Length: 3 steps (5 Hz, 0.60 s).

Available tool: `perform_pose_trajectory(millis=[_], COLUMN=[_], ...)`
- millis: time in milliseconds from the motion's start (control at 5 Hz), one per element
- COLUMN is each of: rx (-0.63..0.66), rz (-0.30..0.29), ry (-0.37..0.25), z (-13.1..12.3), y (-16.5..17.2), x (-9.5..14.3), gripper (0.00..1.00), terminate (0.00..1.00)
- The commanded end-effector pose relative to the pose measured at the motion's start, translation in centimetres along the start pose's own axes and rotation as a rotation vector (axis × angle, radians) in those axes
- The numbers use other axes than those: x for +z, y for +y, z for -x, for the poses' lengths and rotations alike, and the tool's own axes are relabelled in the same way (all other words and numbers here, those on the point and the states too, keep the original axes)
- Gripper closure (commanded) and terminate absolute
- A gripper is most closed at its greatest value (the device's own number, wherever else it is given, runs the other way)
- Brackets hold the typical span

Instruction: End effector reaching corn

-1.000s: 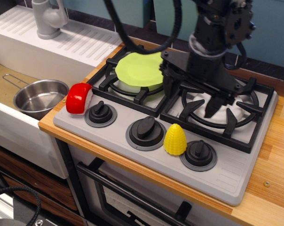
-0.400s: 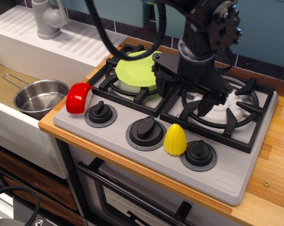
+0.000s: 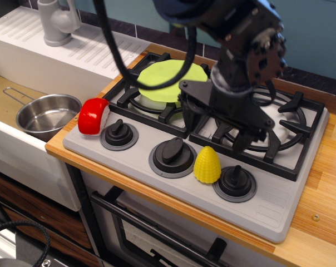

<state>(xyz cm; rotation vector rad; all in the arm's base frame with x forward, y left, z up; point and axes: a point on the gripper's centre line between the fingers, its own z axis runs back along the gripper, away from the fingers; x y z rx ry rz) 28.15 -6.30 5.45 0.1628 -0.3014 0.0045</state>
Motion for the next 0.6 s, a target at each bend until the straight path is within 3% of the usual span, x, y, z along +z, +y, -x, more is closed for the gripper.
perform_pose_trajectory(millis=[0, 200, 400], rx=[0.027, 0.029, 0.029], rz=[0.037, 0.034, -0.005], ry=[-0.027, -0.011, -0.009], z=[-0.81, -0.77, -0.77], y=[-0.06, -0.05, 0.04], x=[0.78, 0.7, 0.68], gripper=[0.0, 0.0, 0.0], terminate=[0.0, 0.0, 1.0])
